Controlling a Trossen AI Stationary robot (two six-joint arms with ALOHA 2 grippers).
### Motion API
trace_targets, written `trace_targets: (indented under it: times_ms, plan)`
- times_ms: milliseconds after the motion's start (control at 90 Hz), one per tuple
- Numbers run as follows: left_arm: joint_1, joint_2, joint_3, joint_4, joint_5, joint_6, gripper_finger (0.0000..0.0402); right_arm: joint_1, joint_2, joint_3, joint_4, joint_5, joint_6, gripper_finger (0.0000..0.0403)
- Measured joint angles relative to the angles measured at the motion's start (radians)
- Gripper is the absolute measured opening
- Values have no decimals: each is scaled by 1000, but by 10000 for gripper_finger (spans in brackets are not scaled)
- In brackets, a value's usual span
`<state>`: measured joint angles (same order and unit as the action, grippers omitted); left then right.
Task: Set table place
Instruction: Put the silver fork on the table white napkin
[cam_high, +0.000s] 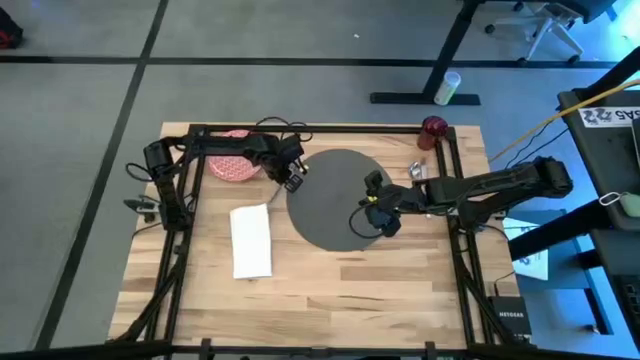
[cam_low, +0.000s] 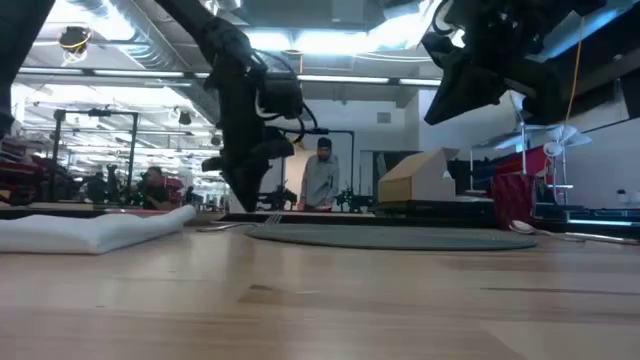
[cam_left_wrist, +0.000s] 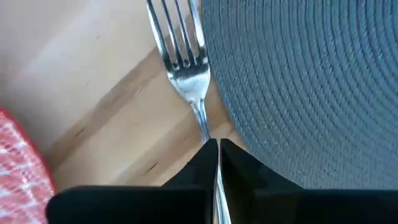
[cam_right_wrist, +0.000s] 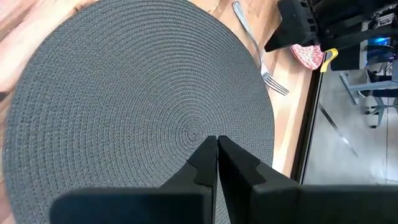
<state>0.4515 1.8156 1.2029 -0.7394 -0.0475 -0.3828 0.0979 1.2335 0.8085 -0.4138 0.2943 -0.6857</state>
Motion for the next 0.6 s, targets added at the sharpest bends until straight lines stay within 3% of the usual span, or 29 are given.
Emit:
trace_targets:
  times_ms: [244, 600]
  plan:
    - [-6, 0, 11, -54, 14, 6, 8, 0, 0, 0, -1, 0, 0, 0]
    - [4, 0, 11, -37, 22, 8, 90, 0, 0, 0, 2, 0, 0, 0]
